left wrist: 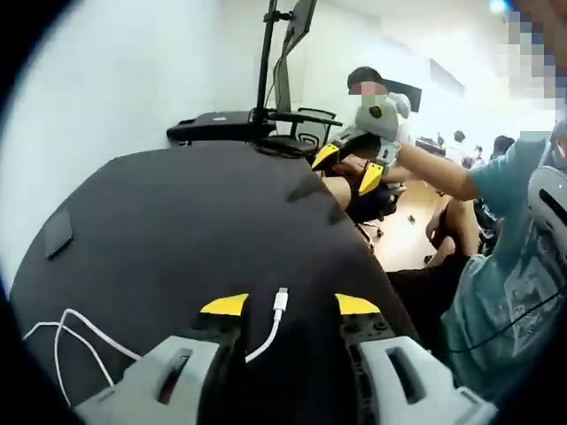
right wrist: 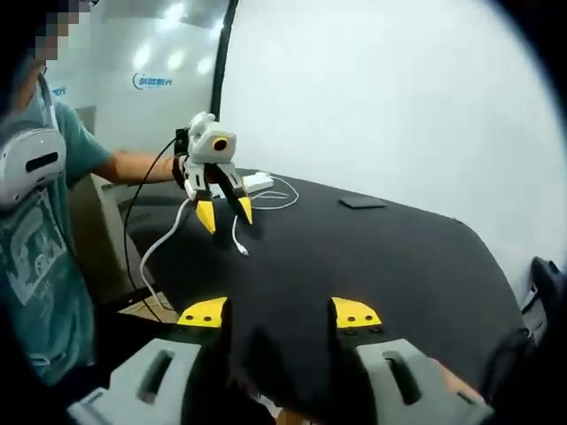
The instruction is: Connect the charging cable to the phone, plug the charger into the socket, and turn on the power strip switch to charge the phone.
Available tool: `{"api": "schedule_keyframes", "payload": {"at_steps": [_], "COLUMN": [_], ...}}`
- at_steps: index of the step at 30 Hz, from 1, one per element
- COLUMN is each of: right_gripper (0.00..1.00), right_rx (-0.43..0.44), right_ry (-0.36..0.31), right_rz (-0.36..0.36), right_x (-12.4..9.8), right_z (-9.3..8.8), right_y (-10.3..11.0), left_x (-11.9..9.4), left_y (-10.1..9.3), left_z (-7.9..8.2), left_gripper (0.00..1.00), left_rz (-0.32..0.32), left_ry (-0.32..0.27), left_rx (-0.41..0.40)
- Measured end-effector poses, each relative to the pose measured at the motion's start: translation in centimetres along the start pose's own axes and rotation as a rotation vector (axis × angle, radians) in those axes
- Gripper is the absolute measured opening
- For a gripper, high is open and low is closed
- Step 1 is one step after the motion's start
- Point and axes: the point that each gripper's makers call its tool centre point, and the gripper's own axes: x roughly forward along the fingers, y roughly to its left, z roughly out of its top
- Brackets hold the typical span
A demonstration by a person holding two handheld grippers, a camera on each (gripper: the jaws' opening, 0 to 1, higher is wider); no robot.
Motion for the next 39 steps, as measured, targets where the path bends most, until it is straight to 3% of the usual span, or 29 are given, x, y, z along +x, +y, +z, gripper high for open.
{"api": "schedule_keyframes", "payload": {"at_steps": [9,17,22,27,33,37,39], "right_gripper": [0.40,0.40,0.40,0.40,0.40,0.40,0.40], "right_rx": [-0.002,-0.006,-0.006,-0.007,-0.007,0.005,0.011], "right_ry": [-0.026,-0.028,-0.030,-0.030,-0.025,-0.046,-0.057], "right_rz": [0.028,0.038,0.038,0.036,0.028,0.025,0.023], "right_x": [0.7,0.9,0.7,0.7,0.5,0.7,1.1], "right_z": [0.7,0.4,0.4,0.3,-0.1,0.3,0.5], "right_y": [0.1,0.2,0.0,-0.1,-0.5,-1.5,-2.4], "left_x": [1.3,2.4,2.3,2.6,2.7,2.4,2.1], "left_y": [0.9,0.2,0.2,0.9,0.9,1.9,1.9], "left_z": [-0.7,-1.6,-1.6,-1.7,-1.7,-1.5,-1.1], "left_gripper": [0.30,0.25,0.19,0.06,0.05,0.05,0.05], "left_rz": [-0.001,-0.046,-0.054,-0.029,-0.028,0.063,0.077], "left_ry": [0.047,0.109,0.095,0.076,0.073,0.091,0.088], "left_rx": [-0.001,-0.003,-0.036,-0.060,-0.039,0.023,0.022]}}
